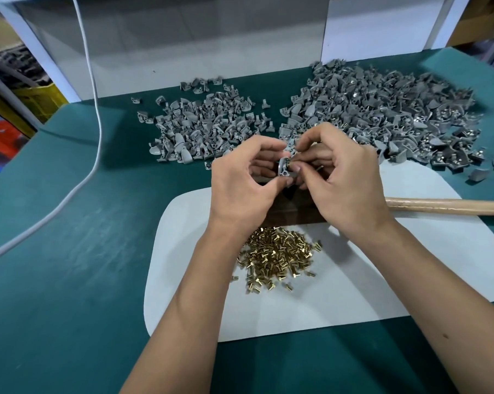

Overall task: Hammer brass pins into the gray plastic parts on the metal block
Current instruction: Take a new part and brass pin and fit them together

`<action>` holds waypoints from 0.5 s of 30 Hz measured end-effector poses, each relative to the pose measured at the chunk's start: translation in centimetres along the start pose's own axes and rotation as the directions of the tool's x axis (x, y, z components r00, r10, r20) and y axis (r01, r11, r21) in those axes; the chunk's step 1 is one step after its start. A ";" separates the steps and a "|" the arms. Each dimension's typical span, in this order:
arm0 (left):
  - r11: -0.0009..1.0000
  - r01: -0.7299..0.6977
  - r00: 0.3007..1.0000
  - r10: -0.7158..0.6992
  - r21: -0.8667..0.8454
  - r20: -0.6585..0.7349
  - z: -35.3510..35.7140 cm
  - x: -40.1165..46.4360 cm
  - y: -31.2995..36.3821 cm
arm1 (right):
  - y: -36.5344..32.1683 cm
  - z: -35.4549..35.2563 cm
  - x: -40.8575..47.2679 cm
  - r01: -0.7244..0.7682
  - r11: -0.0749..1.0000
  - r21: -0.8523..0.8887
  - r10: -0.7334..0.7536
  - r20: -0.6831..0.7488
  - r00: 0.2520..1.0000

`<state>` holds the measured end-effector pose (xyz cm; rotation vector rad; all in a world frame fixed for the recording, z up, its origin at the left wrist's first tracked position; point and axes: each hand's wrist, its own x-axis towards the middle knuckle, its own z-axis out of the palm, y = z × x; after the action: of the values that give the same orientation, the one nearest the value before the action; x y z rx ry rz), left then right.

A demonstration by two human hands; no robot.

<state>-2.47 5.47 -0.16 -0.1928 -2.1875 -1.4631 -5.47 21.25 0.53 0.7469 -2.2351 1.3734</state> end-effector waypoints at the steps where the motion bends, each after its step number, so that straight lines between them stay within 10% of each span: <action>1: 1.000 0.002 1.000 -0.002 0.001 -0.002 0.0 0.0 0.0 | 0.0 0.0 0.0 0.002 1.000 -0.002 -0.002 0.002 1.000; 15: 0.998 -0.003 1.000 0.002 0.059 0.024 -0.2 0.0 0.3 | -0.2 0.2 -0.1 0.056 0.997 -0.060 -0.054 0.040 0.998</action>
<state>-2.27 5.40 0.12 -0.1939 -2.2461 -1.3996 -5.32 21.01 0.49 0.8142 -2.2580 1.2690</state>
